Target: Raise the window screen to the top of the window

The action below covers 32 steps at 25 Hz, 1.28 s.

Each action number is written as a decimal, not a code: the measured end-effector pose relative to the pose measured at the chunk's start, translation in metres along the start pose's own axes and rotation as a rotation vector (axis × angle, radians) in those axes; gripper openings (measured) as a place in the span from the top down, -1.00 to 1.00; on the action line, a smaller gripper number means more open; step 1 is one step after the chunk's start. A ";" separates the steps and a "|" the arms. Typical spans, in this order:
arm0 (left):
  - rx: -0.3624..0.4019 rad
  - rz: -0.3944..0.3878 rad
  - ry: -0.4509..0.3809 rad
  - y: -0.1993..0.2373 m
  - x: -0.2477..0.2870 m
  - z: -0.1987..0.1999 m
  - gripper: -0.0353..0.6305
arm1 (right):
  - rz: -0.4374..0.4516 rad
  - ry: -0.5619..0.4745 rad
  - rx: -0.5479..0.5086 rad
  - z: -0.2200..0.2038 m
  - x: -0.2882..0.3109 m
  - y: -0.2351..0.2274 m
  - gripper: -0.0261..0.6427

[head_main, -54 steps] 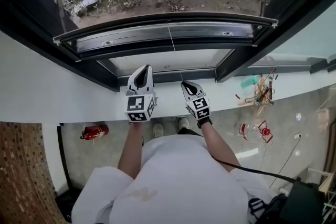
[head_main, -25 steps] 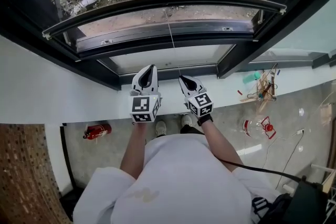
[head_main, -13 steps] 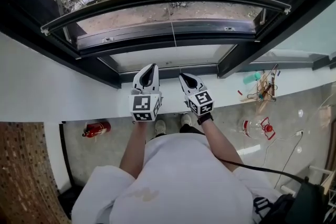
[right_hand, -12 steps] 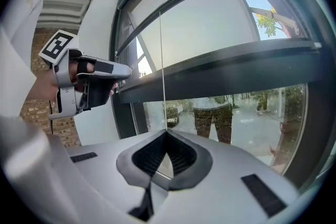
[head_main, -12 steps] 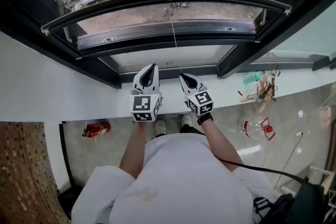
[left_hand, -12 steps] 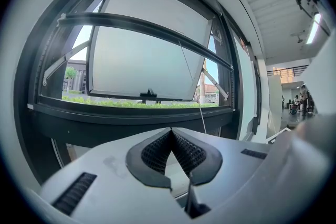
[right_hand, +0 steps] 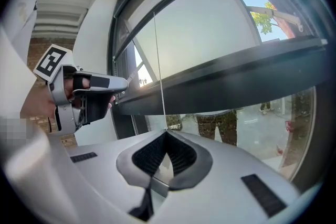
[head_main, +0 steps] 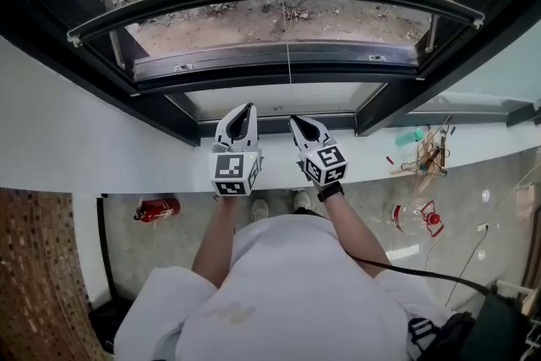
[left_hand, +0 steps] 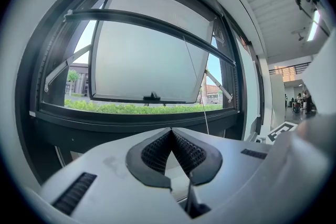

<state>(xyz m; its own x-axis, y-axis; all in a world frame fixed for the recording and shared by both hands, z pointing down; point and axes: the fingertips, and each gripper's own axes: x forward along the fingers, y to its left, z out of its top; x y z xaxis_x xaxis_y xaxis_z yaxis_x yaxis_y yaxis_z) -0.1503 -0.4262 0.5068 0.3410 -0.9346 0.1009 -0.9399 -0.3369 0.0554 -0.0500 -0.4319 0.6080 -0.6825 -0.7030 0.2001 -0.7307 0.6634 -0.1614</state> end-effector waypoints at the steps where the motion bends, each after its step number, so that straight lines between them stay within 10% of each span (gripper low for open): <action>1: 0.000 0.002 0.000 0.001 0.000 0.000 0.89 | 0.004 -0.009 -0.010 0.006 0.002 0.001 0.92; 11: 0.008 0.003 -0.019 0.004 0.004 0.011 0.89 | 0.033 -0.088 0.136 0.033 0.005 0.001 0.92; 32: -0.059 -0.054 -0.133 -0.014 0.005 0.072 0.89 | 0.020 -0.356 -0.185 0.180 -0.020 0.031 0.92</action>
<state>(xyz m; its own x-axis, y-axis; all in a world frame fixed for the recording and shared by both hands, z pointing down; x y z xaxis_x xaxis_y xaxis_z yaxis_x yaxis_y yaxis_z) -0.1367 -0.4344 0.4346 0.3819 -0.9235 -0.0357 -0.9162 -0.3834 0.1164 -0.0627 -0.4438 0.4248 -0.6843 -0.7128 -0.1537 -0.7235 0.6900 0.0213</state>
